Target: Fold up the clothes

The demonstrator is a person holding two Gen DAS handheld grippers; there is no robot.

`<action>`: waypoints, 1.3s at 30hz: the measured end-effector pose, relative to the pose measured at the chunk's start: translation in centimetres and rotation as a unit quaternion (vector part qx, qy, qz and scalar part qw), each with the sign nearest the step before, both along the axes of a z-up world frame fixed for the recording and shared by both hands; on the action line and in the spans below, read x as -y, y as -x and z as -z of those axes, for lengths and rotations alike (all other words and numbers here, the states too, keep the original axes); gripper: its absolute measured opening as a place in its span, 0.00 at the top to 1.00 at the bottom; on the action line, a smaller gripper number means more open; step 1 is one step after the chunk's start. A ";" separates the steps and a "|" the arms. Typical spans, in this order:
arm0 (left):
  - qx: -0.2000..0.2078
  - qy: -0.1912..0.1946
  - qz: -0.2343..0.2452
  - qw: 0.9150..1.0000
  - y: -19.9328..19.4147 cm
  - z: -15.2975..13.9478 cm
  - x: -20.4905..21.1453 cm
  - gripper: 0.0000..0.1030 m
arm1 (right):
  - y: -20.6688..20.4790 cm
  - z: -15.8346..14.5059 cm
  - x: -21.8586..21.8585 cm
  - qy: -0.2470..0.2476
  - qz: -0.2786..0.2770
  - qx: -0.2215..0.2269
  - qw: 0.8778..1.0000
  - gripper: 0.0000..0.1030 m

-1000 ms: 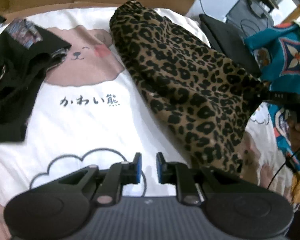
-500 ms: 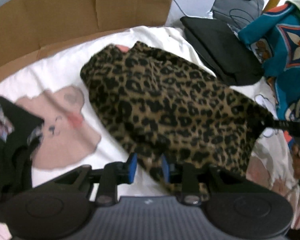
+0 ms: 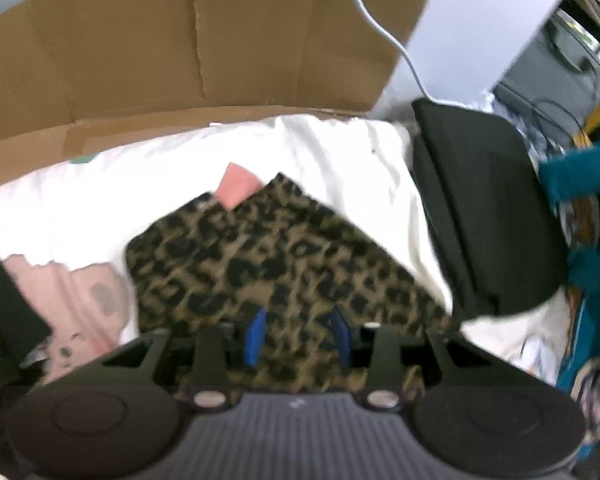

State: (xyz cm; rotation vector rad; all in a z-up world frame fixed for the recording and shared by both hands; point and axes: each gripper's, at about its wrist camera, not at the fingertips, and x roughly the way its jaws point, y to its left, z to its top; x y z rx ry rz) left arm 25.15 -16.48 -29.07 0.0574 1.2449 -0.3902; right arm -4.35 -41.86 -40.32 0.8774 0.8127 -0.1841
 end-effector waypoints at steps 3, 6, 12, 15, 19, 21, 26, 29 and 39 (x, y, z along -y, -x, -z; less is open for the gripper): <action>-0.021 -0.007 -0.026 0.999 -2.0 1.7 1.5 0.62 | -0.5 0.3 0.0 0.001 -0.003 0.002 1.000 0.92; -0.033 -0.019 -0.054 0.998 -3.1 2.5 2.5 0.62 | -0.7 0.4 0.3 0.003 0.001 0.006 1.000 0.82; -0.051 -0.039 -0.096 0.993 -4.8 3.3 3.9 0.62 | -0.4 0.6 1.4 0.003 0.008 0.006 1.000 0.75; -0.064 -0.055 -0.113 0.990 -5.7 3.9 4.4 0.62 | -0.2 0.8 1.7 -0.005 0.008 0.010 1.000 0.75; -0.087 -0.096 -0.137 0.982 -6.9 5.3 5.1 0.62 | -0.5 1.0 1.3 -0.002 0.003 0.010 1.000 0.75; -0.100 -0.105 -0.162 0.976 -7.5 6.3 5.0 0.61 | -0.7 1.0 1.2 0.002 -0.002 0.009 1.000 0.75; -0.132 -0.073 -0.239 0.959 -8.2 8.3 3.5 0.53 | -1.4 0.9 1.0 0.016 -0.016 0.008 1.000 0.75; -0.135 -0.079 -0.236 0.959 -8.1 8.9 3.5 0.63 | -1.7 0.8 0.9 0.022 -0.021 0.009 0.999 0.75; -0.126 -0.031 -0.245 0.961 -5.8 5.1 2.0 0.98 | -0.8 0.4 0.7 0.024 -0.013 0.035 0.999 0.97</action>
